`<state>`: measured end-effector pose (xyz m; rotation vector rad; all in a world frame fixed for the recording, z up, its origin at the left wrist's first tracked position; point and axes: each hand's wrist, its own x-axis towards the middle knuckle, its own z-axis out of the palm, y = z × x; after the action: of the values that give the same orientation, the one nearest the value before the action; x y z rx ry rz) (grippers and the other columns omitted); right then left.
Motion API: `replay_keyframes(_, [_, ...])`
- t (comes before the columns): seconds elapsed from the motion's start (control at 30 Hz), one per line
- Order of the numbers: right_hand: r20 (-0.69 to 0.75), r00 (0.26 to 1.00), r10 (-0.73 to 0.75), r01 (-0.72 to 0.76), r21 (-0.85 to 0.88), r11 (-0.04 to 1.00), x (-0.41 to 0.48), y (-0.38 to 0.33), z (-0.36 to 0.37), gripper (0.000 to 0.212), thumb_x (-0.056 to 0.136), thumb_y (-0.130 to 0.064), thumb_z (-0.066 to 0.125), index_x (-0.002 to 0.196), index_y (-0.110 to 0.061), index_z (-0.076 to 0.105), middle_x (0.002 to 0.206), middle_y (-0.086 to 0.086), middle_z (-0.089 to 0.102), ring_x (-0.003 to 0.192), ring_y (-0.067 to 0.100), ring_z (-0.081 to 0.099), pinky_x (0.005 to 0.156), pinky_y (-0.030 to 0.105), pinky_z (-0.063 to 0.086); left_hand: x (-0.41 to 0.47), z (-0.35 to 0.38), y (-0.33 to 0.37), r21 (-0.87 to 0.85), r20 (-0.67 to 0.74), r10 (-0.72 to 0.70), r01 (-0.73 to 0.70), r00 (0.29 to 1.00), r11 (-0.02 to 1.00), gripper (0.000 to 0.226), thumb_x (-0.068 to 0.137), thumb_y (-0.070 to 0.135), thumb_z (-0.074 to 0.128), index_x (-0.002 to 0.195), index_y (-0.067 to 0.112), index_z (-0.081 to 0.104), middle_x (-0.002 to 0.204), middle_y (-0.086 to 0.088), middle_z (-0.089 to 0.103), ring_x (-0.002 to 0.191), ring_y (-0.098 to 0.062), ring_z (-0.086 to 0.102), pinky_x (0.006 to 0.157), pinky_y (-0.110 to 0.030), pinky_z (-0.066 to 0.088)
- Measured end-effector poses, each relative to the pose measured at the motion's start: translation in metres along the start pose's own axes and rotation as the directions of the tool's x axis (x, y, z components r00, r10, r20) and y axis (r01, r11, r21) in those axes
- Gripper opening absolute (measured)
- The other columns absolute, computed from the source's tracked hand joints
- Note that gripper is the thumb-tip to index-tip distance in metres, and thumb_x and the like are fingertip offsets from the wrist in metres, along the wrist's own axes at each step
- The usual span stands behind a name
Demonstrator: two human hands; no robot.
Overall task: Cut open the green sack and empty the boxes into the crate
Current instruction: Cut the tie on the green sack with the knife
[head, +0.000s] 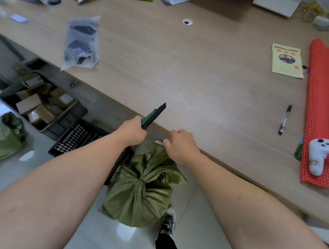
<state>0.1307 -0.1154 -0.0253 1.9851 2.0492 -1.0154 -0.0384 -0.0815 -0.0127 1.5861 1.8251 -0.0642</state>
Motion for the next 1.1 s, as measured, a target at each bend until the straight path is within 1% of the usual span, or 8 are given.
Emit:
replay_keyframes(0.1, [0.029,1.0,0.005,-0.005,-0.006,1.0,-0.021,-0.02,0.032,0.051,0.104,-0.039,0.037,0.147,-0.011,0.04,0.147,0.017,0.04,0.134,0.039,0.036,0.107,0.05,0.039,-0.028,0.006,-0.036,-0.025,-0.02,0.011,-0.012,1.0,1.0,0.032,0.094,0.016,0.046,0.124,0.008,0.048,0.114,-0.014,0.059,0.091,-0.028,0.052,0.068,-0.033,0.038])
replay_keyframes(0.2, [0.011,1.0,0.01,-0.01,-0.005,1.0,-0.039,-0.038,0.062,0.052,0.103,-0.04,0.038,0.148,-0.013,0.039,0.148,0.017,0.039,0.134,0.039,0.039,0.107,0.049,0.04,-0.052,0.015,-0.066,-0.049,-0.037,0.01,-0.012,0.999,0.999,0.028,0.097,0.019,0.046,0.122,0.008,0.048,0.107,-0.012,0.054,0.088,-0.028,0.051,0.068,-0.033,0.038])
replay_keyframes(0.33, [-0.017,0.999,0.034,-0.034,0.033,0.999,-0.061,-0.057,0.103,0.052,0.102,-0.041,0.039,0.146,-0.012,0.041,0.147,0.017,0.041,0.133,0.039,0.041,0.107,0.05,0.041,-0.078,0.034,-0.104,-0.061,-0.086,0.026,-0.031,0.996,0.998,0.025,0.1,0.025,0.047,0.114,0.005,0.046,0.111,-0.018,0.057,0.077,-0.024,0.05,0.063,-0.033,0.038])
replay_keyframes(0.5, [0.026,0.998,0.064,-0.066,0.095,0.993,-0.072,-0.064,0.174,0.051,0.102,-0.038,0.038,0.145,-0.011,0.043,0.143,0.016,0.044,0.132,0.037,0.043,0.105,0.046,0.042,-0.097,0.078,-0.151,-0.118,-0.127,-0.022,0.007,0.992,0.993,0.032,0.099,0.029,0.049,0.115,0.002,0.049,0.114,-0.023,0.06,0.087,-0.03,0.051,0.071,-0.034,0.038])
replay_keyframes(0.77, [0.118,0.985,0.124,-0.147,0.201,0.968,-0.028,-0.003,0.305,0.039,0.104,-0.033,0.032,0.116,-0.004,0.055,0.121,0.018,0.056,0.113,0.038,0.054,0.09,0.041,0.043,-0.066,0.193,-0.217,-0.101,-0.074,-0.08,0.072,0.994,0.992,0.03,0.098,0.037,0.049,0.092,0.009,0.044,0.093,-0.013,0.055,0.089,-0.032,0.054,0.069,-0.034,0.036])
replay_keyframes(0.97, [-0.063,0.983,0.172,-0.137,0.373,0.918,0.042,0.044,0.376,0.037,0.105,-0.028,0.034,0.124,-0.004,0.054,0.126,0.017,0.056,0.113,0.034,0.053,0.082,0.034,0.035,0.003,0.283,-0.259,-0.059,-0.127,-0.011,0.003,0.992,0.998,0.039,0.096,0.047,0.048,0.089,0.01,0.055,0.093,-0.012,0.071,0.094,-0.034,0.062,0.076,-0.037,0.045])
replay_keyframes(1.03, [-0.112,0.975,0.192,-0.122,0.453,0.883,0.069,0.051,0.395,0.038,0.105,-0.028,0.034,0.127,-0.005,0.055,0.128,0.016,0.058,0.116,0.032,0.054,0.088,0.034,0.038,0.026,0.309,-0.272,-0.063,-0.163,0.006,-0.016,0.987,0.998,0.036,0.097,0.046,0.047,0.09,0.012,0.054,0.094,-0.011,0.071,0.096,-0.033,0.063,0.074,-0.035,0.042])
replay_keyframes(1.1, [-0.136,0.965,0.226,-0.117,0.546,0.829,0.093,0.055,0.413,0.039,0.105,-0.028,0.035,0.13,-0.007,0.055,0.133,0.017,0.058,0.122,0.033,0.052,0.098,0.036,0.04,0.043,0.333,-0.286,-0.055,-0.201,0.023,-0.035,0.979,0.998,0.04,0.098,0.046,0.045,0.109,0.009,0.058,0.1,-0.01,0.071,0.102,-0.031,0.063,0.08,-0.034,0.044])
